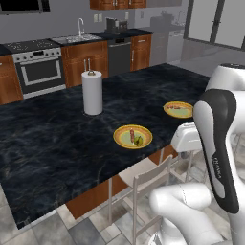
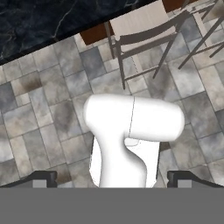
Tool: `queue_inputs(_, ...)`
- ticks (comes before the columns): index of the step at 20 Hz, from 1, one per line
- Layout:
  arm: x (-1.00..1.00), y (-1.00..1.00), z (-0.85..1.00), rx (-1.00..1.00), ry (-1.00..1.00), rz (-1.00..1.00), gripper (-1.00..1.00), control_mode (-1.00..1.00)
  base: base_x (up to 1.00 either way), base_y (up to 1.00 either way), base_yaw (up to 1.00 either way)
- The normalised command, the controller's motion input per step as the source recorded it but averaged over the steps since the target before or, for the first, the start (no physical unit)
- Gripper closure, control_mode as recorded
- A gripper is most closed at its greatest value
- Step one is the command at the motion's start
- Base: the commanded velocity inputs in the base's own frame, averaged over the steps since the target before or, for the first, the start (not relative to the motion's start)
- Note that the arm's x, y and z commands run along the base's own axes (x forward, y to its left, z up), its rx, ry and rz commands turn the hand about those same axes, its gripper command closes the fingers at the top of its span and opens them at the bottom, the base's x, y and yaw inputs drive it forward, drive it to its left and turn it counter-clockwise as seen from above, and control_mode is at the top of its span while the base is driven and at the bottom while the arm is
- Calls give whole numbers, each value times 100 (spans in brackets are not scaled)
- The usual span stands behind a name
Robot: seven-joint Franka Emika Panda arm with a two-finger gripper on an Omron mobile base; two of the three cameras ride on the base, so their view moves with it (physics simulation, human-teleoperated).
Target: Pick up the pear and kiwi from the fridge and place one fruit on each plate on the dining counter.
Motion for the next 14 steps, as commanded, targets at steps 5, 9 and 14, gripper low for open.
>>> queue_inputs(5,-2,0,0,0,0,0,-100,-100,0,0,0)
queue_inputs(9,-9,0,0,0,0,0,-100,-100,0,0,0)
queue_inputs(14,-7,2,0,0,-1,0,-100,100,-24,58,0)
